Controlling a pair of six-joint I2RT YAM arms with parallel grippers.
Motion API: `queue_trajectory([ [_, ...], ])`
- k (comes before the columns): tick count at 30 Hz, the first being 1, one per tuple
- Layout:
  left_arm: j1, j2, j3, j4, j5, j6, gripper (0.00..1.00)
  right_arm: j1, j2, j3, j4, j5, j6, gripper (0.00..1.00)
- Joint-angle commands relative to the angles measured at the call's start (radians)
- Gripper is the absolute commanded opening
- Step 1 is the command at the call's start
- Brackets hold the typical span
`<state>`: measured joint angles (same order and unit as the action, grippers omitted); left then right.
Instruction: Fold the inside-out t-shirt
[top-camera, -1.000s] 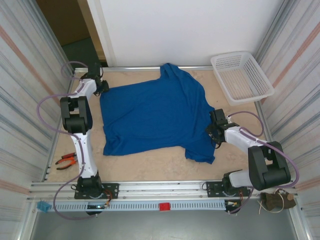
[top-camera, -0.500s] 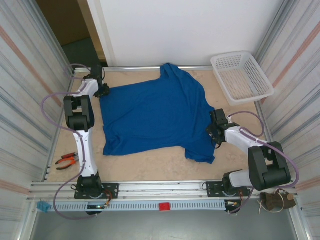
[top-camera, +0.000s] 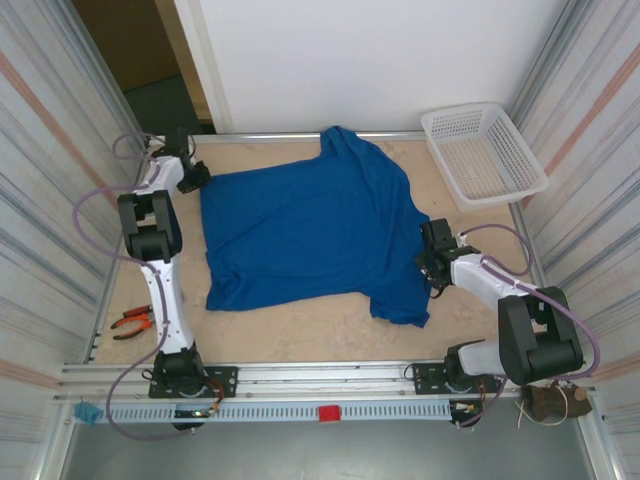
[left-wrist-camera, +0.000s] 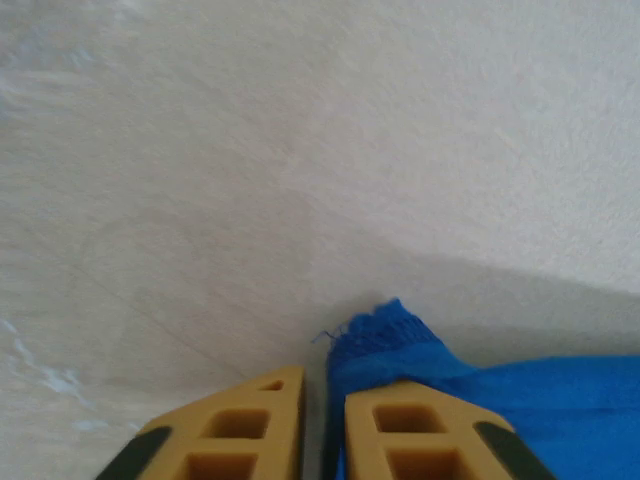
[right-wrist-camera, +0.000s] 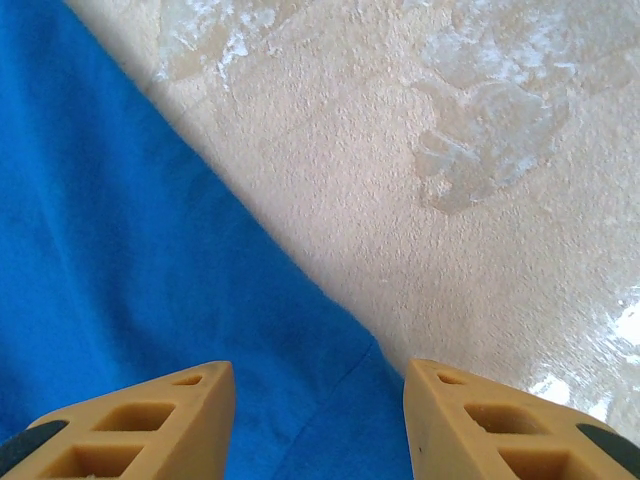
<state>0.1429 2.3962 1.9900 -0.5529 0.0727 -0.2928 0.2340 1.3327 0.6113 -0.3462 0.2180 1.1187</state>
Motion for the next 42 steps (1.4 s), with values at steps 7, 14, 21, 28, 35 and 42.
queue_trajectory([
  [7, 0.071, -0.234, -0.205, 0.171, 0.193, -0.205, 0.46, -0.019, -0.080, 0.004, -0.023, -0.014, -0.039, 0.46],
  [14, 0.009, -0.667, -0.604, 0.178, 0.164, -0.181, 0.57, -0.006, -0.287, 0.035, -0.119, -0.066, -0.184, 0.46],
  [21, -0.118, -1.171, -1.078, 0.067, 0.056, -0.257, 0.58, 0.064, -0.520, -0.008, -0.297, -0.153, -0.243, 0.48],
  [28, -0.246, -1.513, -1.389, -0.083, -0.050, -0.322, 0.57, 0.207, -0.631, -0.027, -0.428, -0.167, -0.245, 0.52],
  [35, -0.248, -1.478, -1.503, -0.010, -0.056, -0.357, 0.57, 0.326, -0.612, -0.041, -0.481, -0.067, -0.205, 0.59],
  [42, -0.261, -1.355, -1.465, 0.006, -0.150, -0.393, 0.56, 0.365, -0.594, -0.086, -0.495, 0.009, -0.147, 0.66],
])
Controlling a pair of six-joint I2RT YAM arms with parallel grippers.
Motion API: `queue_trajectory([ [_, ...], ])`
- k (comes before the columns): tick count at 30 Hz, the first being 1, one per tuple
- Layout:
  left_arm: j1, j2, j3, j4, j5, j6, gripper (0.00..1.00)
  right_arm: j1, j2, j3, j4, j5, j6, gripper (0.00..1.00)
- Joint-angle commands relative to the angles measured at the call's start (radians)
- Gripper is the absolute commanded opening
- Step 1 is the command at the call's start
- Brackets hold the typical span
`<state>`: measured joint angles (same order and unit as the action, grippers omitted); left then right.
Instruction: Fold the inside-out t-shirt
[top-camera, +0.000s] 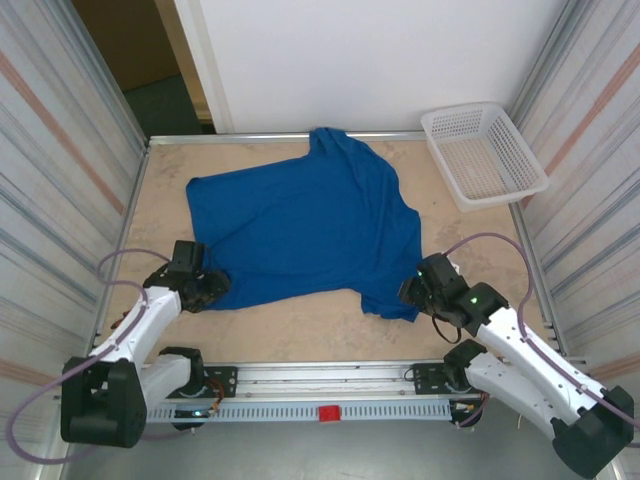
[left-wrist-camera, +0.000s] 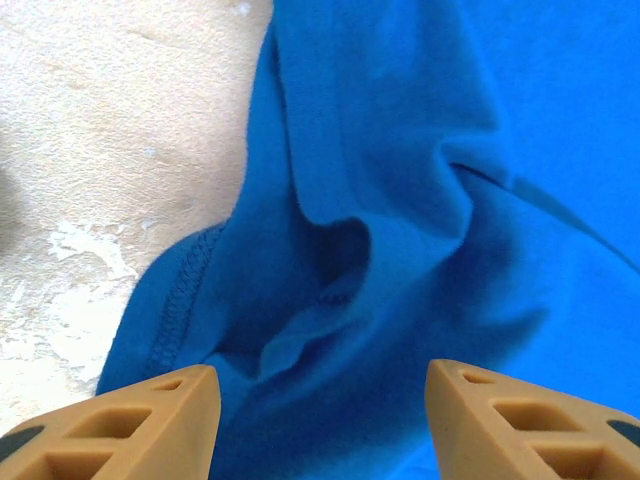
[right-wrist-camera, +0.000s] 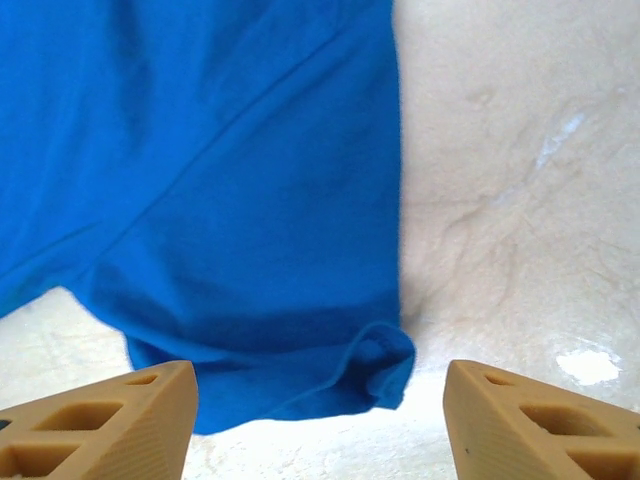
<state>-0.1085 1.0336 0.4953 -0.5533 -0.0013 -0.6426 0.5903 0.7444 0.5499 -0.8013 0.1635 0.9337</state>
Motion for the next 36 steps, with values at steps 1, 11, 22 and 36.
queue_trajectory([
  [1, -0.012, 0.003, 0.028, 0.004, -0.097, -0.054, 0.57, 0.008, -0.009, -0.031, -0.039, 0.065, 0.043, 0.67],
  [11, -0.015, -0.011, 0.004, 0.060, -0.125, -0.085, 0.60, 0.007, -0.004, -0.076, 0.003, 0.050, 0.054, 0.70],
  [22, -0.013, 0.145, 0.039, 0.134, -0.088, -0.072, 0.04, -0.008, 0.013, -0.076, 0.042, 0.032, 0.047, 0.69],
  [36, -0.013, -0.485, -0.098, -0.273, -0.081, -0.226, 0.00, -0.018, 0.043, -0.071, 0.062, -0.034, -0.009, 0.64],
])
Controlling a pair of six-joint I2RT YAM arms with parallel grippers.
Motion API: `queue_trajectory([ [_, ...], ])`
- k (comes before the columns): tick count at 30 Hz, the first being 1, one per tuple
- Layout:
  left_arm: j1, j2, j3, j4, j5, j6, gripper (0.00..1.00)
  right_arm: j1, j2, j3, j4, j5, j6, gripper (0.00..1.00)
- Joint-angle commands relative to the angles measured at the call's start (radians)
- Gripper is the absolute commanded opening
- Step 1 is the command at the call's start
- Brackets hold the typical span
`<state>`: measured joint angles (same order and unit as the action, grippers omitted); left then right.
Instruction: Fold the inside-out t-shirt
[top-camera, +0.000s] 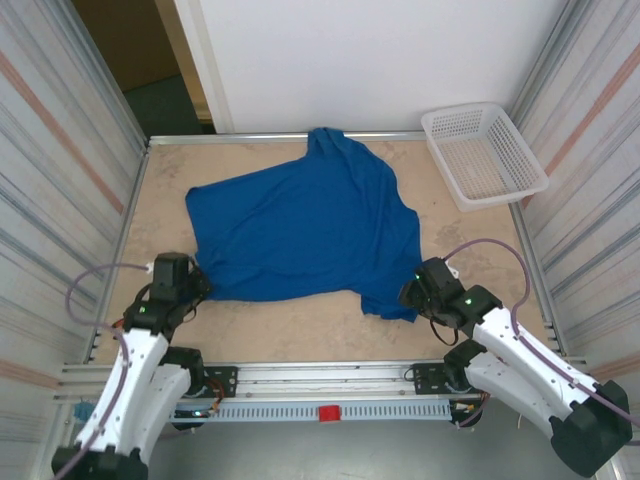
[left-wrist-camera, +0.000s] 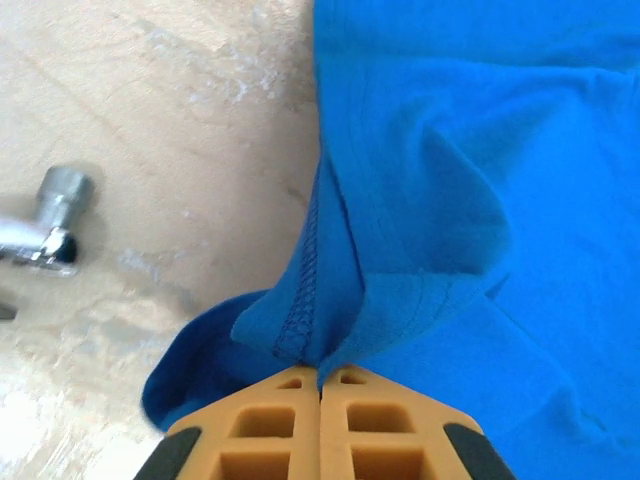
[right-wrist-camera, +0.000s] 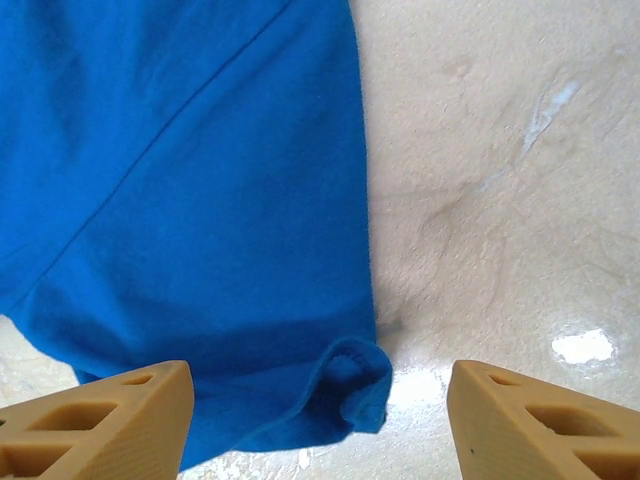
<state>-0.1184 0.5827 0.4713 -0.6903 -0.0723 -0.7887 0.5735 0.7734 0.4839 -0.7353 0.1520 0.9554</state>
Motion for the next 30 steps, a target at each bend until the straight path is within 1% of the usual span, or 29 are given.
queue_trajectory([
  [1, -0.003, -0.045, -0.093, -0.138, -0.007, -0.108, 0.02, 0.002, 0.016, -0.005, -0.007, -0.026, -0.037, 0.63],
  [4, -0.003, -0.040, -0.130, -0.124, 0.009, -0.161, 0.12, 0.019, 0.014, 0.002, -0.025, -0.030, -0.051, 0.61],
  [8, -0.003, -0.011, -0.130, -0.091, -0.011, -0.154, 0.19, 0.056, 0.024, 0.022, -0.039, -0.043, -0.058, 0.59],
  [11, -0.003, 0.021, -0.110, -0.085, -0.020, -0.128, 0.22, 0.098, 0.045, 0.032, -0.036, -0.047, -0.039, 0.59],
  [15, -0.003, 0.050, -0.102, -0.062, -0.027, -0.115, 0.22, 0.161, 0.078, 0.033, -0.004, -0.044, -0.004, 0.59],
  [18, -0.003, 0.060, -0.105, -0.035, -0.020, -0.121, 0.20, 0.204, 0.120, 0.029, 0.053, -0.053, 0.027, 0.59],
  [22, -0.003, 0.079, -0.099, -0.012, -0.020, -0.118, 0.13, 0.250, 0.199, 0.037, 0.118, -0.035, 0.054, 0.59],
  [26, -0.003, 0.102, -0.092, -0.002, -0.021, -0.111, 0.08, 0.255, 0.270, 0.045, 0.165, -0.026, 0.062, 0.57],
  [27, -0.001, 0.106, -0.091, 0.000, -0.021, -0.111, 0.07, 0.256, 0.276, 0.046, 0.168, -0.020, 0.063, 0.53],
  [28, -0.002, 0.110, -0.089, 0.002, -0.021, -0.109, 0.06, 0.255, 0.276, 0.047, 0.166, -0.013, 0.063, 0.46],
  [30, -0.001, 0.112, -0.086, 0.006, -0.020, -0.106, 0.04, 0.256, 0.262, 0.044, 0.154, -0.008, 0.066, 0.27],
])
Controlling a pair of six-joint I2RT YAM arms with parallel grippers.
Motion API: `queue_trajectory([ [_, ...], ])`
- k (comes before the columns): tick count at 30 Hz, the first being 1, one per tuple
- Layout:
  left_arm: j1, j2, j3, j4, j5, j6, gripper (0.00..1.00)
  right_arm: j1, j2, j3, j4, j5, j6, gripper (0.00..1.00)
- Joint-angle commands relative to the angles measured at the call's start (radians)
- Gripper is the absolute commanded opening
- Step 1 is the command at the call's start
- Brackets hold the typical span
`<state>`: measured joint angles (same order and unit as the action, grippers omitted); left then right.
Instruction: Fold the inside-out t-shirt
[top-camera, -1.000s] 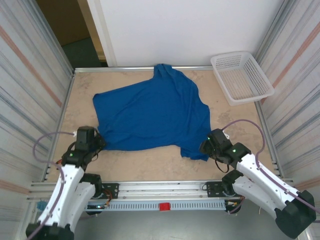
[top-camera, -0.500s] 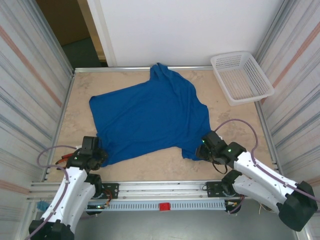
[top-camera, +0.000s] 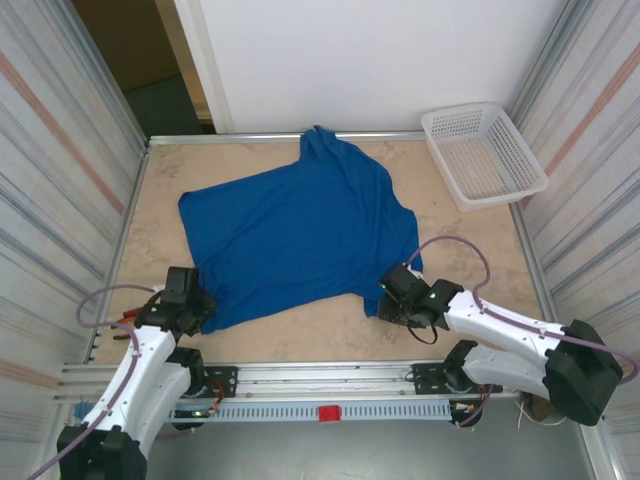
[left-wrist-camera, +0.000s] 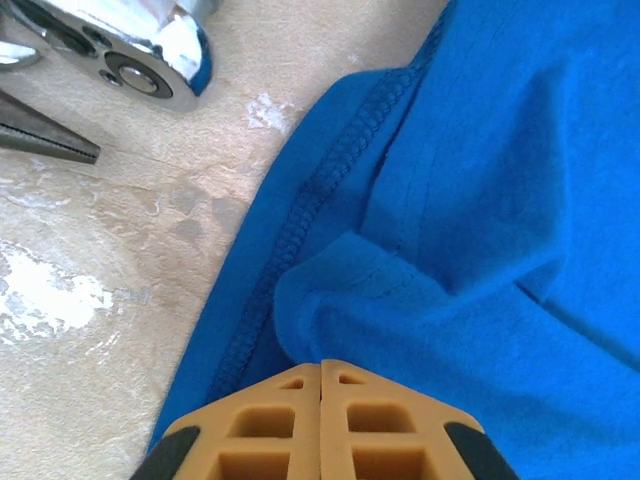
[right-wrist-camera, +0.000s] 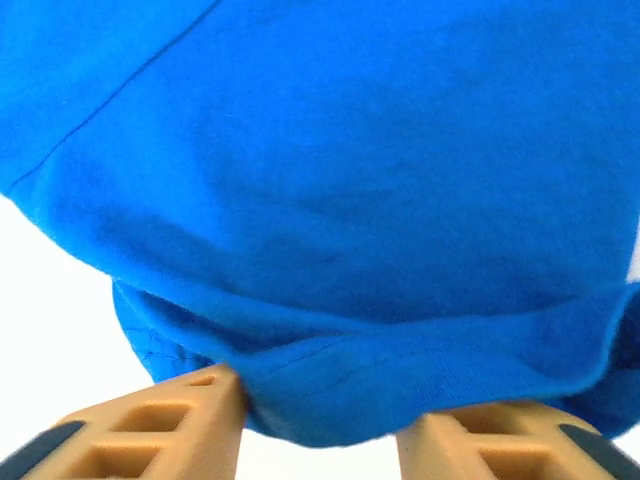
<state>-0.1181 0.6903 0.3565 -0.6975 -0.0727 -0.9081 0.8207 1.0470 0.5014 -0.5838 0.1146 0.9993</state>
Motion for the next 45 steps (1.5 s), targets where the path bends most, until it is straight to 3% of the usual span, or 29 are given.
queue_trajectory([
  [1, -0.002, 0.006, 0.031, 0.014, -0.021, 0.016, 0.03, 0.009, -0.030, 0.024, -0.009, 0.030, 0.024, 0.16],
  [3, 0.002, 0.011, 0.037, 0.016, -0.022, 0.022, 0.01, 0.010, -0.083, 0.016, -0.039, 0.025, 0.027, 0.00],
  [9, 0.034, 0.037, 0.062, 0.021, -0.007, 0.056, 0.00, 0.027, -0.289, 0.001, -0.166, -0.032, 0.072, 0.00],
  [10, 0.040, 0.038, 0.066, 0.021, -0.002, 0.062, 0.00, 0.031, -0.320, -0.004, -0.181, -0.051, 0.086, 0.04],
  [12, 0.051, 0.043, 0.078, 0.015, 0.001, 0.075, 0.00, 0.040, -0.363, -0.004, -0.220, -0.078, 0.110, 0.39],
  [13, 0.057, 0.044, 0.084, 0.011, 0.003, 0.080, 0.00, 0.051, -0.385, 0.002, -0.255, -0.062, 0.126, 0.47],
  [18, 0.079, 0.032, 0.100, -0.009, 0.011, 0.096, 0.00, 0.057, -0.521, 0.004, -0.426, 0.106, 0.221, 0.59],
  [26, 0.108, 0.028, 0.132, -0.031, 0.025, 0.123, 0.00, -0.024, -0.502, -0.097, -0.404, 0.060, 0.202, 0.59],
  [31, 0.120, 0.031, 0.143, -0.031, 0.035, 0.132, 0.00, -0.055, -0.460, -0.097, -0.372, 0.101, 0.180, 0.54],
  [39, 0.125, 0.018, 0.142, -0.039, 0.037, 0.132, 0.00, -0.165, -0.383, -0.095, -0.256, 0.030, 0.069, 0.45],
  [45, 0.133, 0.012, 0.152, -0.040, 0.049, 0.133, 0.00, -0.168, -0.301, -0.072, -0.227, -0.011, 0.022, 0.45],
])
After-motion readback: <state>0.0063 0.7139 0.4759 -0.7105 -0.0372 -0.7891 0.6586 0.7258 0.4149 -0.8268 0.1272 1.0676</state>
